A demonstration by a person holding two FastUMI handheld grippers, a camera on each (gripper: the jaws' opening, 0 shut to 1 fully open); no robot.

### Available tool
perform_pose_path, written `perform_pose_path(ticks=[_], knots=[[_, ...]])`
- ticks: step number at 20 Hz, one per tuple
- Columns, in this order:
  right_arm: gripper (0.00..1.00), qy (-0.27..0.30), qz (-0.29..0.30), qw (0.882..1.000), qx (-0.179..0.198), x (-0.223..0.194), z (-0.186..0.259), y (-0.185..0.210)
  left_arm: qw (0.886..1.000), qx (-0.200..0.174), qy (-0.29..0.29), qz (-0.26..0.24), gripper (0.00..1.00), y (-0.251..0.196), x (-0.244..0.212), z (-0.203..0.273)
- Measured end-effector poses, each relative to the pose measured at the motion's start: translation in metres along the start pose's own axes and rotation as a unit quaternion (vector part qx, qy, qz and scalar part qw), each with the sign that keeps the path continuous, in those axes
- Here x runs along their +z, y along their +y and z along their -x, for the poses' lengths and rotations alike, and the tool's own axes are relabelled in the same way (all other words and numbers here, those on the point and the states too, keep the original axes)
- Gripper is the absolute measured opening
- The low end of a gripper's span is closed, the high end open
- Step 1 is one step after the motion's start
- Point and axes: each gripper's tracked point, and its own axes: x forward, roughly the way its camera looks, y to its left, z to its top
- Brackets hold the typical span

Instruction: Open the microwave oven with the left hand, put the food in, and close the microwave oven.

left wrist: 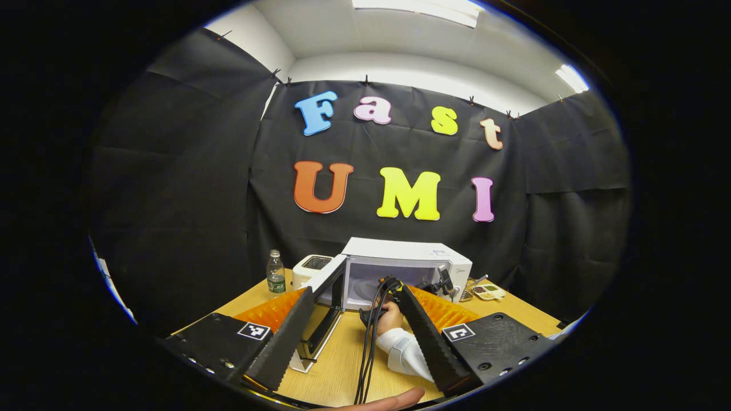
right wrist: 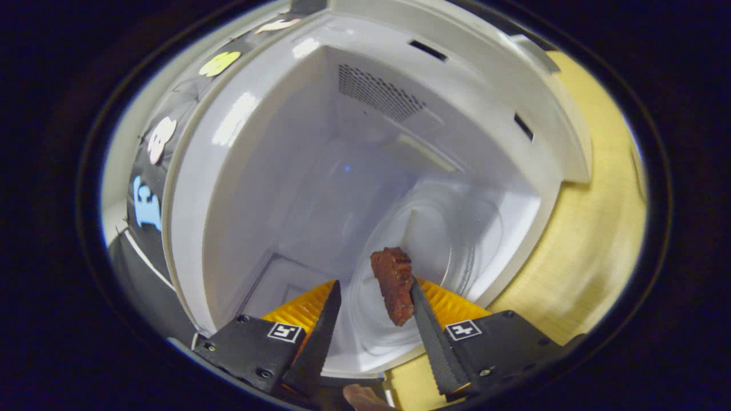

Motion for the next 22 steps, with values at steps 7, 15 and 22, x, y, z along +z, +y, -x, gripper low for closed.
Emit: perform_pose_path(ticks=[7,15,22], knots=[[1.00,-0.010,0.104,0.994,-0.028,0.007,0.000,-0.005,0.999,0.028,0.013,-0.008,0.93,0.018,-0.010,0.004],[1.00,-0.046,0.289,0.955,-0.045,0.029,0.000,-0.003,0.998,0.061,0.022,0.000,0.94,0.046,-0.021,0.014],[1.00,-0.024,0.296,0.954,0.032,0.053,0.060,0.023,0.997,0.074,0.004,-0.006,0.94,0.082,-0.018,0.017]])
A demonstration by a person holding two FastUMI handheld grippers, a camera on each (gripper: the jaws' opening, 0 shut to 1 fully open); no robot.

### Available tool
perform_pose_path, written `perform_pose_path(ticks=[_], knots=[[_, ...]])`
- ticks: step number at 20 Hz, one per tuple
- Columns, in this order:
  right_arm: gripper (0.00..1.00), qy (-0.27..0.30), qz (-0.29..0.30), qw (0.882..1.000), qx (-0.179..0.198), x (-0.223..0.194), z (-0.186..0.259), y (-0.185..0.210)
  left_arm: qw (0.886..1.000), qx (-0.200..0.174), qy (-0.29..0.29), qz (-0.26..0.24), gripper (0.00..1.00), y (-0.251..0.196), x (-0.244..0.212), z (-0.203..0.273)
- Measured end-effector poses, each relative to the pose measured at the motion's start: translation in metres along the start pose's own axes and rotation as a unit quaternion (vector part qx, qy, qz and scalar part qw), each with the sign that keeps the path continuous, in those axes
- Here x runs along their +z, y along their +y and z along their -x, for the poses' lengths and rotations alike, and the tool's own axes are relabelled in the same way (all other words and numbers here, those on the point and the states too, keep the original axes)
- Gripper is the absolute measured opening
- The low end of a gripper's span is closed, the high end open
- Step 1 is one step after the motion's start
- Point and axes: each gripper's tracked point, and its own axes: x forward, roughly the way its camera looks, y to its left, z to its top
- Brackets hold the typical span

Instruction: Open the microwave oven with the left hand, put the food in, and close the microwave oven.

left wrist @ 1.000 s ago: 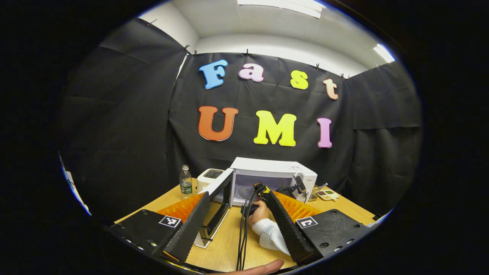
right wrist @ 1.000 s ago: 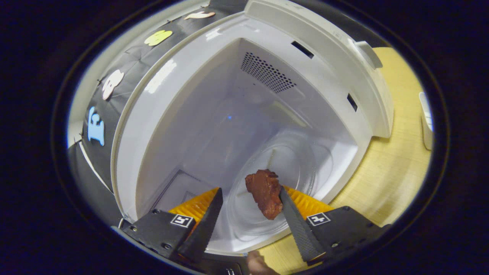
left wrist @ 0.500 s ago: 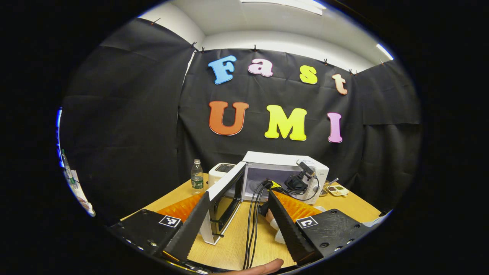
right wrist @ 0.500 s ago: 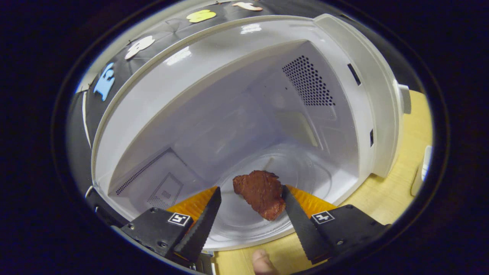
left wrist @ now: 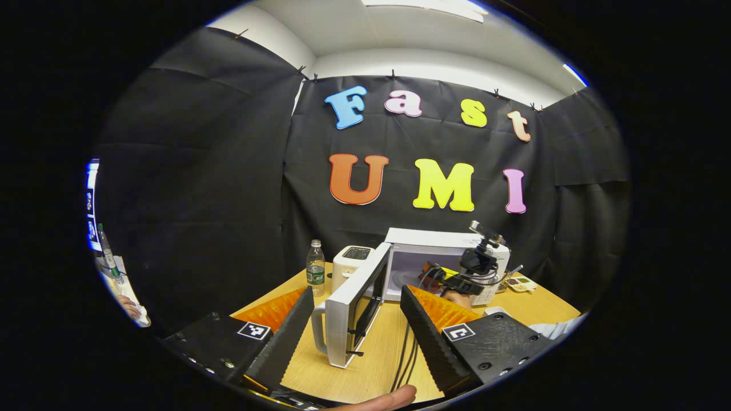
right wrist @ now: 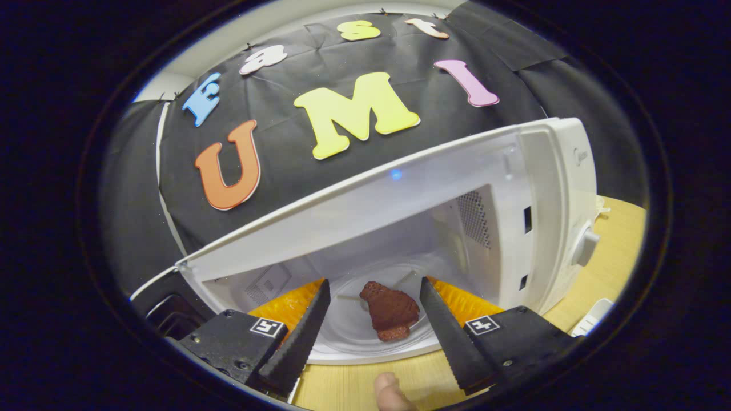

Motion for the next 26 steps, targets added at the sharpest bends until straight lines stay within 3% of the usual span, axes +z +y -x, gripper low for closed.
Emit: perform_pose_path(ticks=[4,5,6,7,8,9,10,11,12,13,14,15,16,17,20,21,24,25,26], knots=[[1.00,0.007,0.023,0.998,0.066,0.023,0.061,-0.003,0.998,0.052,-0.032,0.030,0.93,0.050,0.008,-0.013],[1.00,0.005,0.028,0.997,0.076,0.030,0.079,-0.008,0.997,0.063,-0.030,0.032,0.81,0.062,0.005,-0.016],[1.00,0.001,0.034,0.995,0.094,0.038,0.096,-0.011,0.996,0.074,-0.032,0.030,0.80,0.075,0.005,-0.020],[1.00,-0.001,0.038,0.993,0.109,0.047,0.112,-0.016,0.995,0.090,-0.039,0.027,0.90,0.092,0.006,-0.024],[1.00,-0.011,0.038,0.992,0.118,0.056,0.128,-0.024,0.993,0.101,-0.048,0.025,0.90,0.106,0.010,-0.027],[0.89,-0.017,0.036,0.991,0.126,0.067,0.144,-0.032,0.993,0.101,-0.056,0.030,0.71,0.113,0.011,-0.030],[0.89,-0.023,0.034,0.990,0.132,0.075,0.159,-0.040,0.993,0.099,-0.059,0.037,0.78,0.119,0.009,-0.038],[0.89,-0.028,0.031,0.989,0.139,0.083,0.174,-0.045,0.993,0.098,-0.059,0.042,0.71,0.124,0.005,-0.044],[0.89,-0.036,0.031,0.988,0.145,0.092,0.191,-0.049,0.993,0.095,-0.059,0.046,0.51,0.128,0.001,-0.050],[1.00,-0.044,0.034,0.987,0.150,0.100,0.207,-0.054,0.994,0.086,-0.054,0.049,0.34,0.129,-0.005,-0.057],[1.00,-0.056,0.041,0.986,0.151,0.108,0.223,-0.060,0.995,0.073,-0.043,0.049,0.43,0.127,-0.013,-0.065],[1.00,-0.064,0.048,0.986,0.148,0.116,0.238,-0.067,0.997,0.058,-0.037,0.041,0.41,0.124,-0.020,-0.072],[1.00,-0.071,0.059,0.985,0.146,0.119,0.253,-0.070,0.998,0.053,-0.030,0.033,0.56,0.127,-0.027,-0.082],[1.00,-0.076,0.071,0.984,0.145,0.123,0.267,-0.074,0.998,0.047,-0.024,0.027,0.12,0.125,-0.033,-0.089],[1.00,-0.082,0.095,0.983,0.136,0.128,0.313,-0.093,1.000,0.004,0.012,0.026,0.08,0.110,-0.060,-0.116],[1.00,-0.086,0.101,0.982,0.132,0.132,0.328,-0.099,1.000,0.010,0.005,0.018,0.00,0.114,-0.067,-0.115],[1.00,-0.099,0.109,0.982,0.118,0.139,0.365,-0.120,0.999,-0.002,0.016,0.037,0.00,0.120,-0.084,-0.120],[0.89,-0.100,0.110,0.982,0.112,0.141,0.374,-0.127,0.999,-0.008,0.012,0.039,0.00,0.118,-0.089,-0.121],[0.89,-0.106,0.109,0.983,0.107,0.145,0.383,-0.134,0.999,-0.011,0.012,0.039,0.00,0.117,-0.093,-0.121]])
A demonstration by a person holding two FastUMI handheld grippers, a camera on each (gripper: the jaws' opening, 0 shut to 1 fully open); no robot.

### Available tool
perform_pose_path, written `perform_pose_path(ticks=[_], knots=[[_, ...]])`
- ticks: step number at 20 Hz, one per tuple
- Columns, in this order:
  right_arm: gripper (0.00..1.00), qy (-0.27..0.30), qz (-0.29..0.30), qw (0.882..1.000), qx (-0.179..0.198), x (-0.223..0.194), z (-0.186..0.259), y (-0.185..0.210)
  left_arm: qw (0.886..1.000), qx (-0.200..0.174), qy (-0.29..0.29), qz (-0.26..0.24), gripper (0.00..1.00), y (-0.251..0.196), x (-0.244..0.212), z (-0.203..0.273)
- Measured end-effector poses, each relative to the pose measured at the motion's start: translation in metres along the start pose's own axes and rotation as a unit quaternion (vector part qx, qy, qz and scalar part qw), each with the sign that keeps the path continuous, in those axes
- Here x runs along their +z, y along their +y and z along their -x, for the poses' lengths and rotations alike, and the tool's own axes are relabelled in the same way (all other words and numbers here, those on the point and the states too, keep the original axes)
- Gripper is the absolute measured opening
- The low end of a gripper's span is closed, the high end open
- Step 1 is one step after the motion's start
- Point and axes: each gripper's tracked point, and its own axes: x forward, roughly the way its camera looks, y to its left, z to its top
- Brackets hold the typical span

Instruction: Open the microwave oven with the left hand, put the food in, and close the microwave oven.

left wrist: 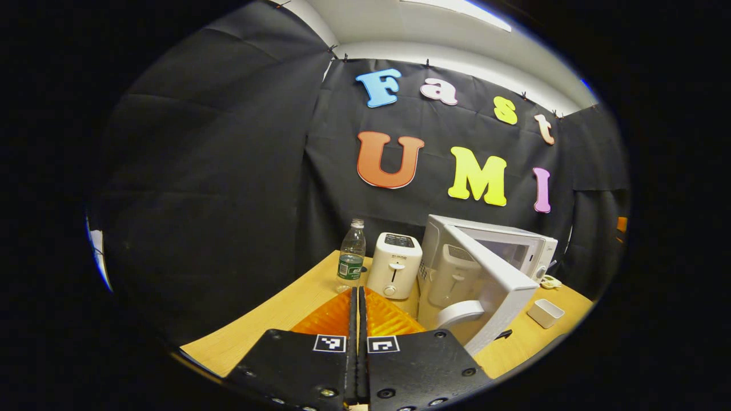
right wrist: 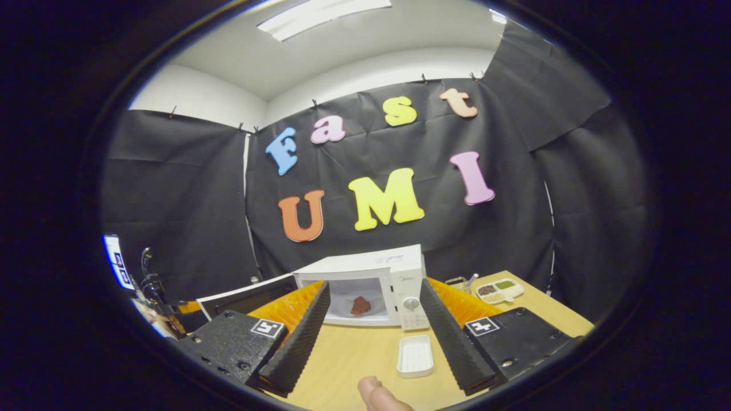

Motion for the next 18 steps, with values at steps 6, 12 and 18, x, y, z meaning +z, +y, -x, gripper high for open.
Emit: perform_pose_path(ticks=[6,12,18], knots=[[1.00,-0.008,0.013,1.000,-0.013,0.032,0.063,-0.021,0.999,-0.042,0.006,-0.006,0.00,-0.026,-0.020,-0.001],[1.00,-0.051,0.041,0.997,-0.035,0.076,0.110,-0.039,0.996,-0.077,0.016,-0.038,0.00,-0.066,-0.025,-0.001],[0.99,-0.065,0.039,0.996,-0.040,0.087,0.126,-0.037,0.987,-0.141,0.031,-0.070,0.00,-0.127,-0.046,0.005]])
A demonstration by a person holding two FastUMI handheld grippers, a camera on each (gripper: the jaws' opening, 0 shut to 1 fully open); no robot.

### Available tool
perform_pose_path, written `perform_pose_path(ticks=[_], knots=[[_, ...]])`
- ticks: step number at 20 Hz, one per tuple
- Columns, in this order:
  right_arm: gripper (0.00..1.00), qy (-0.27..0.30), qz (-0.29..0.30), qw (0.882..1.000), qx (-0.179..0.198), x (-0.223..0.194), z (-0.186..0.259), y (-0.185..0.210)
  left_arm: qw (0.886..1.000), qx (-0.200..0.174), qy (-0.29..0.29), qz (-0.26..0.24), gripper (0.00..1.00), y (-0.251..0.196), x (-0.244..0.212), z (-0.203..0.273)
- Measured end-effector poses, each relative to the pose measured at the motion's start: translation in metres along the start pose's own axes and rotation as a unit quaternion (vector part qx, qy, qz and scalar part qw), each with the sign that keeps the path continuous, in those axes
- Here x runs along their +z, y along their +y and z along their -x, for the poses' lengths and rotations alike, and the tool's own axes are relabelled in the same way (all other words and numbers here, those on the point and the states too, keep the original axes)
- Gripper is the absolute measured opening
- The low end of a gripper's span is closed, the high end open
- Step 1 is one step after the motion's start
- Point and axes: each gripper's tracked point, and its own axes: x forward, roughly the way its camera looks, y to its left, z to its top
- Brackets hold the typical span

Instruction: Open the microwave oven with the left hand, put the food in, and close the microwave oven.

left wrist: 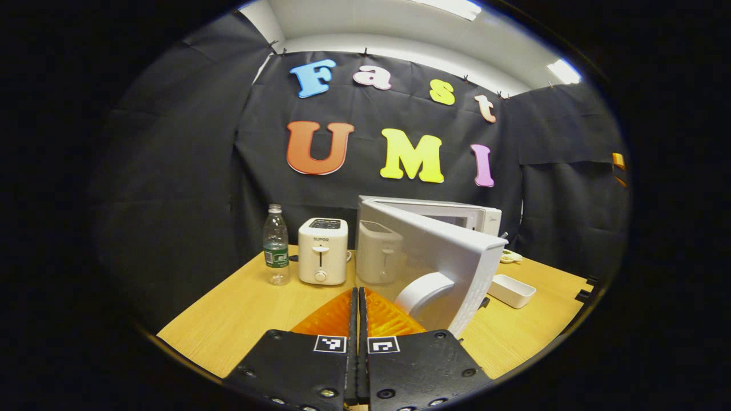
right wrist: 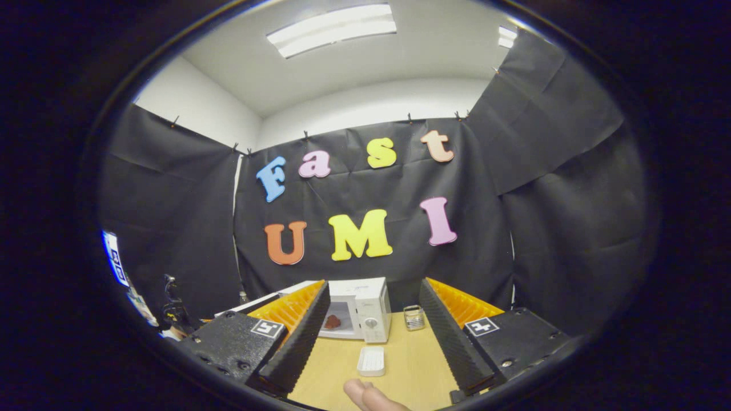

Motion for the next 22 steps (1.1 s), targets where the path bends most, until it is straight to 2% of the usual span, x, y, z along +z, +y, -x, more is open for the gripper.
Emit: perform_pose_path(ticks=[2,3,4,13,17,18,19,22], knots=[[1.00,0.005,-0.001,1.000,0.008,-0.002,0.005,0.002,1.000,-0.023,0.010,-0.008,0.00,-0.024,-0.008,-0.006],[1.00,0.005,-0.001,1.000,0.009,-0.002,0.006,0.002,0.999,-0.029,0.010,-0.013,0.11,-0.035,-0.010,-0.008],[1.00,0.005,0.000,1.000,0.007,-0.001,0.008,-0.002,0.999,-0.038,0.010,-0.017,0.00,-0.042,-0.009,-0.010],[1.00,-0.003,0.002,1.000,-0.016,0.003,0.016,-0.029,0.995,-0.100,0.017,-0.027,0.00,-0.122,-0.008,-0.045],[1.00,0.004,-0.010,1.000,-0.014,0.001,0.015,-0.036,0.991,-0.127,0.016,-0.036,0.00,-0.158,-0.005,-0.072],[0.89,0.002,-0.013,1.000,-0.013,0.002,0.016,-0.040,0.990,-0.135,0.014,-0.039,0.00,-0.167,-0.002,-0.080],[1.00,-0.001,-0.014,1.000,-0.016,0.005,0.014,-0.046,0.989,-0.140,0.015,-0.042,0.00,-0.176,-0.001,-0.088],[1.00,-0.013,-0.005,0.999,-0.037,0.008,0.009,-0.064,0.987,-0.152,0.013,-0.046,0.00,-0.198,0.003,-0.114]])
